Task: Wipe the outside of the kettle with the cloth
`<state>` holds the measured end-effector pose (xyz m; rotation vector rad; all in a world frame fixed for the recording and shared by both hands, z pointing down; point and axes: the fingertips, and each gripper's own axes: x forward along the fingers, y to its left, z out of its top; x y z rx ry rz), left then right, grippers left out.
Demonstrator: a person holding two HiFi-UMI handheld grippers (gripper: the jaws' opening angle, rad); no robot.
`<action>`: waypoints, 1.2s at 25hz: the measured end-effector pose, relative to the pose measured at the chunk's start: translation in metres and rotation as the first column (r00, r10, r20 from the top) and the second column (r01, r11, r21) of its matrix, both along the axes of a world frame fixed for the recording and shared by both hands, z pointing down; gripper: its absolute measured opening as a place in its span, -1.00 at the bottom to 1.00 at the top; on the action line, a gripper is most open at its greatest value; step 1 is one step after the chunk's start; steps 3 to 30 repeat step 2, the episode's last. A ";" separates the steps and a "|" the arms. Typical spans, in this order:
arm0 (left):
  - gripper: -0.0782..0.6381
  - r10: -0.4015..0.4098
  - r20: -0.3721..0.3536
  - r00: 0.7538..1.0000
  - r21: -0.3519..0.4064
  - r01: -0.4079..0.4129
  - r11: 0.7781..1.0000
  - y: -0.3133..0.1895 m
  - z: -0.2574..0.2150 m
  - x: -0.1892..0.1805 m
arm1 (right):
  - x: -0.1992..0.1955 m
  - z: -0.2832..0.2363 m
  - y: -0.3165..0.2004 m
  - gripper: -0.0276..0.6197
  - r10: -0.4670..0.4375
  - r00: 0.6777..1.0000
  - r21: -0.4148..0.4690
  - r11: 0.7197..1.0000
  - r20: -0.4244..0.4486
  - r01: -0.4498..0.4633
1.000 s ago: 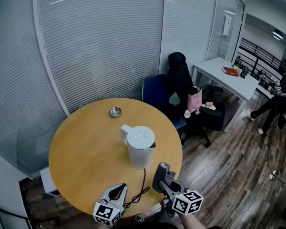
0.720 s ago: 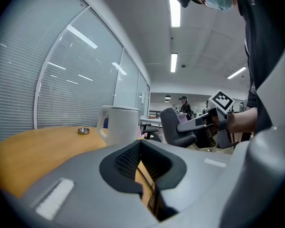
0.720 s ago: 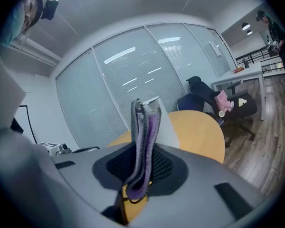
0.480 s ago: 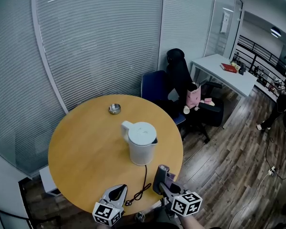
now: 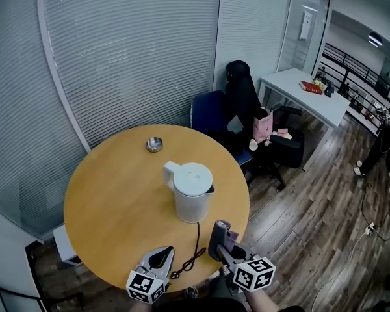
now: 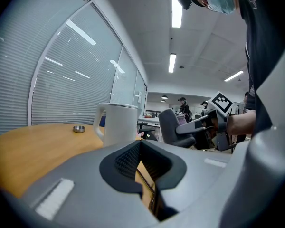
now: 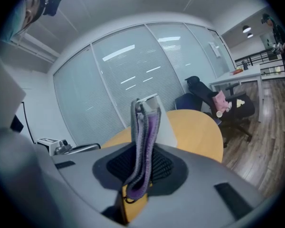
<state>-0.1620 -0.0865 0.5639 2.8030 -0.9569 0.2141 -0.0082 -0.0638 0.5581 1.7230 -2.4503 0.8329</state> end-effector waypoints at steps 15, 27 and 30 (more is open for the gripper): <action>-0.75 0.005 0.001 1.000 0.000 -0.005 1.000 -0.003 0.000 0.002 | 0.001 0.000 -0.002 -0.67 -0.001 1.000 0.001 1.000 0.001 0.001; -0.75 0.005 0.001 1.000 0.000 -0.005 1.000 -0.003 0.000 0.002 | 0.001 0.000 -0.002 -0.67 -0.001 1.000 0.001 1.000 0.001 0.001; -0.75 0.005 0.001 1.000 0.000 -0.005 1.000 -0.003 0.000 0.002 | 0.001 0.000 -0.002 -0.67 -0.001 1.000 0.001 1.000 0.001 0.001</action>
